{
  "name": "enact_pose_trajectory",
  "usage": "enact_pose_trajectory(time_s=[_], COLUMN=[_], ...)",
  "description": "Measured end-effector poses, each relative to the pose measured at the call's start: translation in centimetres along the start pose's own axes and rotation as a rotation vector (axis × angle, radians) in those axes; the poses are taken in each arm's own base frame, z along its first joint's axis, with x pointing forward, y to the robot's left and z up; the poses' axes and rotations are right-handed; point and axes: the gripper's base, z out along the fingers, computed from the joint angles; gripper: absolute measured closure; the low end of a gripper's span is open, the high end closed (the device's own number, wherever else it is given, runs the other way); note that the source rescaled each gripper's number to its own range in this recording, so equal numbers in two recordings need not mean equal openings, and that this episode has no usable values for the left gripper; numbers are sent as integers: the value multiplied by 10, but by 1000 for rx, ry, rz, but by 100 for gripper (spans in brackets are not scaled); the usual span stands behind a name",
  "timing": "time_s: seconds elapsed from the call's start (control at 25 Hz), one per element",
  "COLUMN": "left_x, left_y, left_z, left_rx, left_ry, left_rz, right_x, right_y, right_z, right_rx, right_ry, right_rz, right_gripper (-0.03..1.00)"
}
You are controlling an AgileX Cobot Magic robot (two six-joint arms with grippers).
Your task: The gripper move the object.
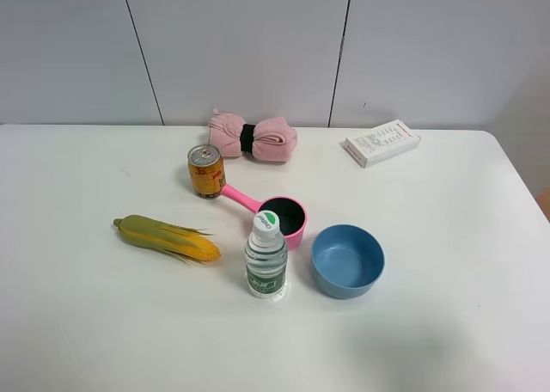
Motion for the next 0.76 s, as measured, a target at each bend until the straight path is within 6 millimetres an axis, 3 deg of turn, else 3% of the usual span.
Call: enact_pose_trajectory(time_s=[0.76], left_x=[0], left_y=[0], left_z=[0], left_rx=[0], left_ry=[0], left_rz=[0], right_x=[0], right_y=[0], right_z=[0], right_rx=[0], right_ry=[0], right_rz=[1], right_gripper=[-3])
